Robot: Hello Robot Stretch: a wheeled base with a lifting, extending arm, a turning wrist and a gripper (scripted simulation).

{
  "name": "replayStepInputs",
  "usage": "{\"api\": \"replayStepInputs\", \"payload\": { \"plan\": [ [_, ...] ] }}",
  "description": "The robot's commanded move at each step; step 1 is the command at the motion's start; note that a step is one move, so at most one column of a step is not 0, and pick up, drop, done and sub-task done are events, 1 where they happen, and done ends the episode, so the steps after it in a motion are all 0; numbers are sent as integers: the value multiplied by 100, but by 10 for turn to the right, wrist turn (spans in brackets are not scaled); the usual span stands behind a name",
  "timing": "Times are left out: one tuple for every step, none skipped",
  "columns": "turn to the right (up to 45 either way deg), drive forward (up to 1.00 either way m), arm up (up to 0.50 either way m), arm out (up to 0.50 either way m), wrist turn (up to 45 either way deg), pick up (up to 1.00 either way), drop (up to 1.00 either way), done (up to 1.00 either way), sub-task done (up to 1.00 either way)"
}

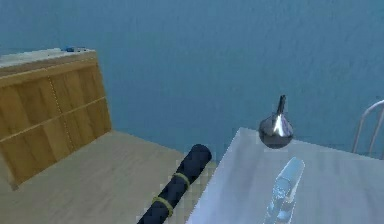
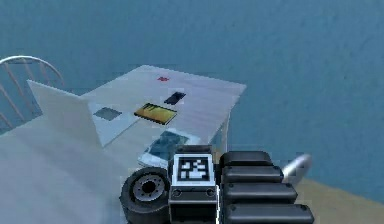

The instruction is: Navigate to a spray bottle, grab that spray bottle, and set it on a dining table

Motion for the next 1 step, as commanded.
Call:
{"api": "replayStepInputs", "payload": {
  "plan": [
    [450,0,0,0,0,0,0,0,0]
  ]
}}
